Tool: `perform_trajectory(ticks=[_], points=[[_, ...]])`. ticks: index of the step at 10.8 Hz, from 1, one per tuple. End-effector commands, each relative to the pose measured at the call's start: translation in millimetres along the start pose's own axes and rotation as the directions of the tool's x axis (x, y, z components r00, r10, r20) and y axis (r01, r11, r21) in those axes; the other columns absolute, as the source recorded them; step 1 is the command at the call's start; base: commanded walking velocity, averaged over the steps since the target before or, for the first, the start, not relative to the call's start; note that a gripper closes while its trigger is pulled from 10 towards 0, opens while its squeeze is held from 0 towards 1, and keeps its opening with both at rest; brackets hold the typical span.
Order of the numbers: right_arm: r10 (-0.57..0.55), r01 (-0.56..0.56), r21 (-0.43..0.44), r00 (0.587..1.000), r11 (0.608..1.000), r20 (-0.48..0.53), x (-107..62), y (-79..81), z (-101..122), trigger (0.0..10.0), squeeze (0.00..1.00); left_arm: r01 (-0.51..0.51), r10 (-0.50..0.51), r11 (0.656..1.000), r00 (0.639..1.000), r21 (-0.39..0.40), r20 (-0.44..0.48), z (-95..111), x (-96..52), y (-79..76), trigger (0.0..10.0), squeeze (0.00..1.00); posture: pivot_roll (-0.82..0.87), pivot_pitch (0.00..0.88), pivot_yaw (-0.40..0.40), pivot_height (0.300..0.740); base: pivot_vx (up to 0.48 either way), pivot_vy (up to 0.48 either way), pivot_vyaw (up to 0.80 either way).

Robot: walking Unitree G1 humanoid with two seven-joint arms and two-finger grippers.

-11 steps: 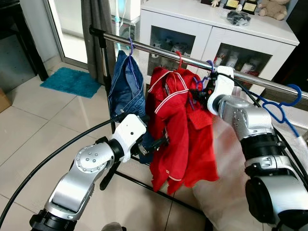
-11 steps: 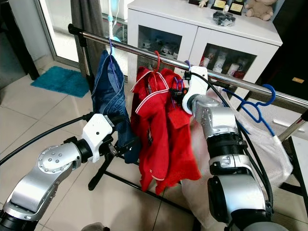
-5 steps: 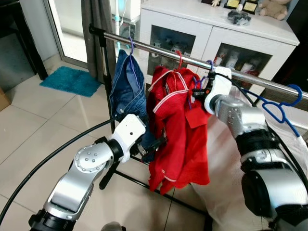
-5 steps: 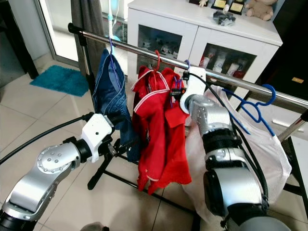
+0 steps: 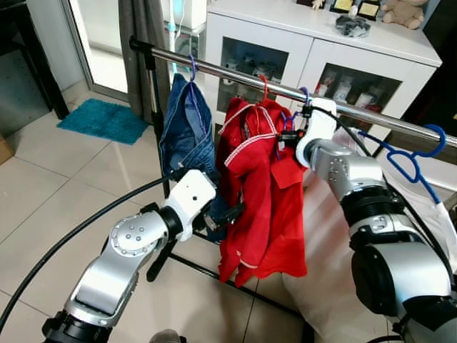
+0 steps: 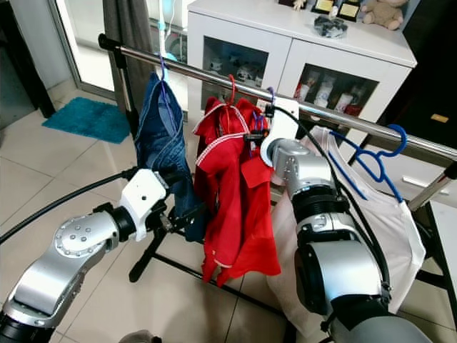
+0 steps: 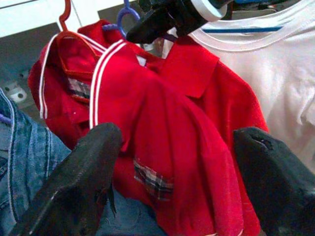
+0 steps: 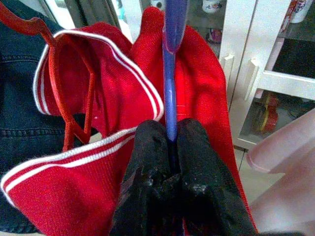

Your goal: Hang hanger

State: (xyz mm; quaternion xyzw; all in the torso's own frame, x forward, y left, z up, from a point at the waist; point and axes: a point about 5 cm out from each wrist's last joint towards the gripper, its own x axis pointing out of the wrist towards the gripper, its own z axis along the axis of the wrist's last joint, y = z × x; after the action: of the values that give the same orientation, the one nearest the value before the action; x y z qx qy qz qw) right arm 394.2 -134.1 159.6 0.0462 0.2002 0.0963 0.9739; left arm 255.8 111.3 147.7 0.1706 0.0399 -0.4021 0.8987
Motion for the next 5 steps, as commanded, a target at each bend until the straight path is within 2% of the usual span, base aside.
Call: perform_trajectory(ticks=[1,2,3,4,5], points=[[-0.013,0.013,-0.005,1.000,1.000,0.018,0.2,-1.2,5.9,0.0,0.00,0.018,-0.018,1.000,1.000,0.018,0.010,4.5,1.7,-2.0,10.0,0.00,0.12,0.000,-0.112,0.740,0.000,0.000,0.00],[-0.022,0.023,-0.023,0.999,0.999,0.035,0.3,-2.3,5.9,0.0,0.00,-0.003,0.003,1.000,1.000,0.026,0.008,3.8,1.0,-0.5,10.0,0.00,0.12,0.000,-0.108,0.740,0.000,0.000,0.00],[-0.018,0.021,-0.047,0.998,0.999,0.067,-0.2,-3.3,5.2,0.0,0.00,-0.061,0.061,0.997,0.998,0.039,0.003,1.3,0.1,3.1,10.0,0.00,0.12,0.000,-0.104,0.740,0.000,0.000,0.00],[-0.009,0.012,-0.040,0.997,0.999,0.073,-1.0,-4.6,3.9,0.0,0.00,-0.157,0.157,0.987,0.988,0.023,-0.005,-2.6,-1.3,9.1,10.0,0.00,0.13,0.000,-0.098,0.740,0.000,0.000,0.00],[0.000,0.003,-0.041,0.996,0.999,0.086,-2.4,-5.8,5.0,0.0,0.00,-0.204,0.204,0.979,0.979,0.008,-0.012,-4.8,-2.4,12.4,10.0,0.00,0.13,0.000,-0.097,0.740,0.000,0.000,0.00]])
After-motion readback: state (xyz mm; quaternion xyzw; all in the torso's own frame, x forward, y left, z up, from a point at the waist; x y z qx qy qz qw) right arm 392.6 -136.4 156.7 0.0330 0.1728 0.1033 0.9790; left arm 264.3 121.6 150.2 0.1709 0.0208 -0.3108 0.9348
